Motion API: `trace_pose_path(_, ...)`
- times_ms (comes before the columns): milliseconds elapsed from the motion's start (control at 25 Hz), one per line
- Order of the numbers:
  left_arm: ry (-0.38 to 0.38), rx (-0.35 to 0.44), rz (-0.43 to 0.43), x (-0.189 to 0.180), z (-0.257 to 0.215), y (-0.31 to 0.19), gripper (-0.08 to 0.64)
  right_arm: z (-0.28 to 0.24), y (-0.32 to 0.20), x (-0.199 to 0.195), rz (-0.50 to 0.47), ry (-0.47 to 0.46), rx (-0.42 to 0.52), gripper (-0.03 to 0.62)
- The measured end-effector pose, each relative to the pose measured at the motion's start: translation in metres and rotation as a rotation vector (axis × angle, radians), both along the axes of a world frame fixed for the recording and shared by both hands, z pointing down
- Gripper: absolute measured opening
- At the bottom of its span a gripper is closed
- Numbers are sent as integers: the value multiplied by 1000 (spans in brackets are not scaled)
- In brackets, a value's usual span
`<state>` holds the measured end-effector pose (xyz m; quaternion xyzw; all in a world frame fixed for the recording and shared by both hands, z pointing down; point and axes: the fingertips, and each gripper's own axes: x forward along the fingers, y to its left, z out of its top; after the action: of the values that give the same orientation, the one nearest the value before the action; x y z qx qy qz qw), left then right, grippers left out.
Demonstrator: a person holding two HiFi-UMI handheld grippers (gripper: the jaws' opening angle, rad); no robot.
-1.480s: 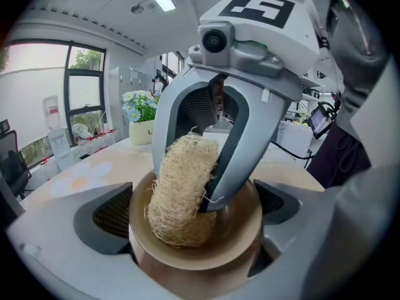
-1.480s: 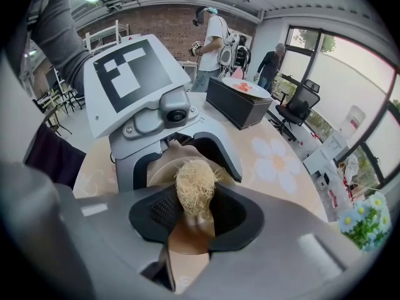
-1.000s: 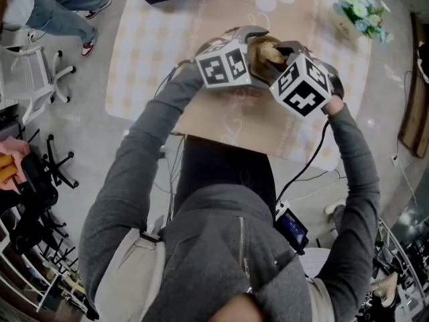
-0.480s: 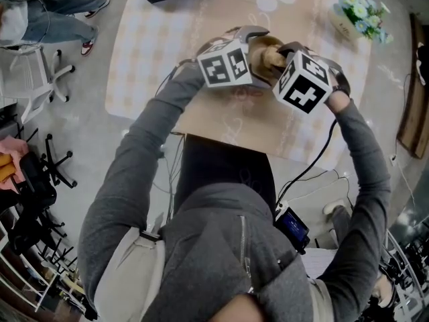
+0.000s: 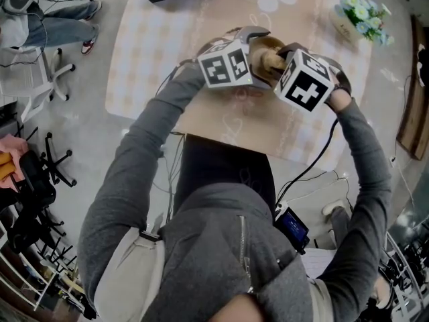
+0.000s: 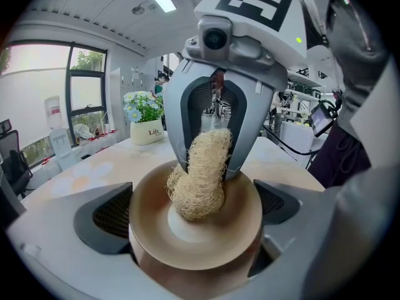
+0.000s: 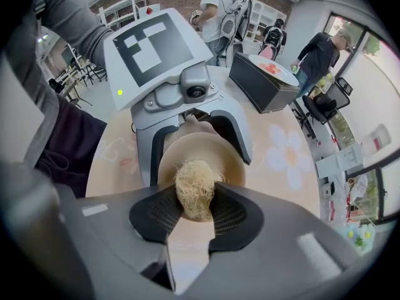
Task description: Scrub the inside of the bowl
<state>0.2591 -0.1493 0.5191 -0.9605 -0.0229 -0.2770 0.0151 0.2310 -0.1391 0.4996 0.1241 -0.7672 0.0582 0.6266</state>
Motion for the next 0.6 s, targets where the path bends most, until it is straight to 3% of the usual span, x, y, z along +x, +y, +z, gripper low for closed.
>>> trace_pose_path(600,-11,-1,-11,-1,1,0,598,0,9,-14,12,-74,-43,114)
